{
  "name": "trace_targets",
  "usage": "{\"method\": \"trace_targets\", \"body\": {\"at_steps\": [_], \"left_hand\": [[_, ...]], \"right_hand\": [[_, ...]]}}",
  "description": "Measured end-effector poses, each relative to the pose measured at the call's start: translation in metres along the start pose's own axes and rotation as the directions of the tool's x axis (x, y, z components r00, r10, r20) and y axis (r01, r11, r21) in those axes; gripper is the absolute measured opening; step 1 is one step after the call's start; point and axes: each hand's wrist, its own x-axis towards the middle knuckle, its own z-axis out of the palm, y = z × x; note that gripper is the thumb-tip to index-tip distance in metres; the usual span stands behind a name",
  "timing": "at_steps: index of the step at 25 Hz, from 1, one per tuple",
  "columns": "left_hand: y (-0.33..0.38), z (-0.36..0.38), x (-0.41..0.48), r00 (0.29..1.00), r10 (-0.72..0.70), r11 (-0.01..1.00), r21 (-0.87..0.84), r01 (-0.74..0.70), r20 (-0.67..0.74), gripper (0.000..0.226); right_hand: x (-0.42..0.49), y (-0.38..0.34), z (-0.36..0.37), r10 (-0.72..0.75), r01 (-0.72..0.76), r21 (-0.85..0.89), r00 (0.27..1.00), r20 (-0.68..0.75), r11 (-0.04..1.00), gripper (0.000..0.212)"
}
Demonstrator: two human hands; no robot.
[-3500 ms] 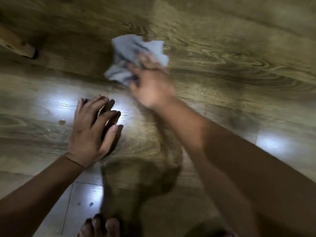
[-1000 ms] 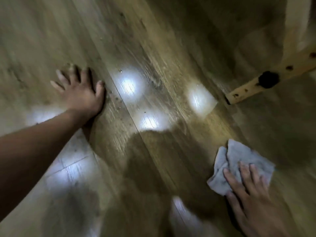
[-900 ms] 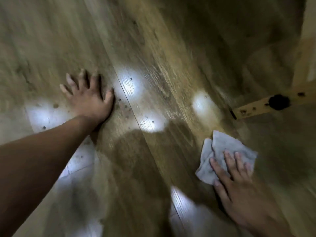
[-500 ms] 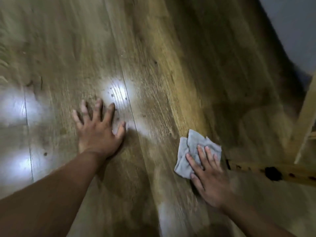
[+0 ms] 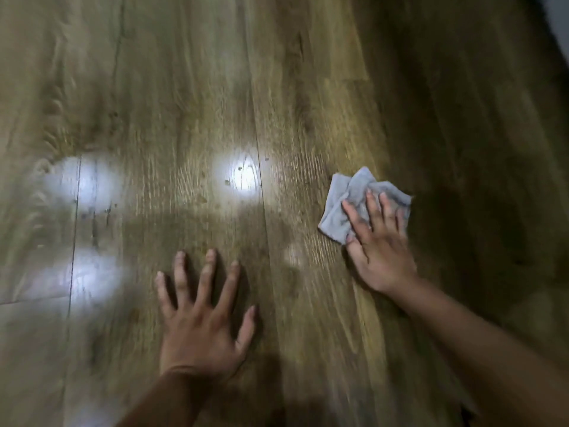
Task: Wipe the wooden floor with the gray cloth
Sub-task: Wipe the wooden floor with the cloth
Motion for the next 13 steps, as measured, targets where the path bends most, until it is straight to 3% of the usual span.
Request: {"method": "trace_targets", "body": {"at_steps": [11, 13], "left_hand": [[0.0, 0.002, -0.009, 0.999, -0.001, 0.995, 0.101, 0.006, -0.051, 0.067], [-0.003, -0.006, 0.0, 1.0, 0.014, 0.993, 0.12, -0.016, 0.013, 0.065]], "right_hand": [[0.209, -0.033, -0.044, 0.239, -0.232, 0.086, 0.968, -0.082, 0.969, 0.065], [0.22, -0.04, -0.05, 0.278, -0.261, 0.133, 0.952, -0.131, 0.956, 0.066]]}}
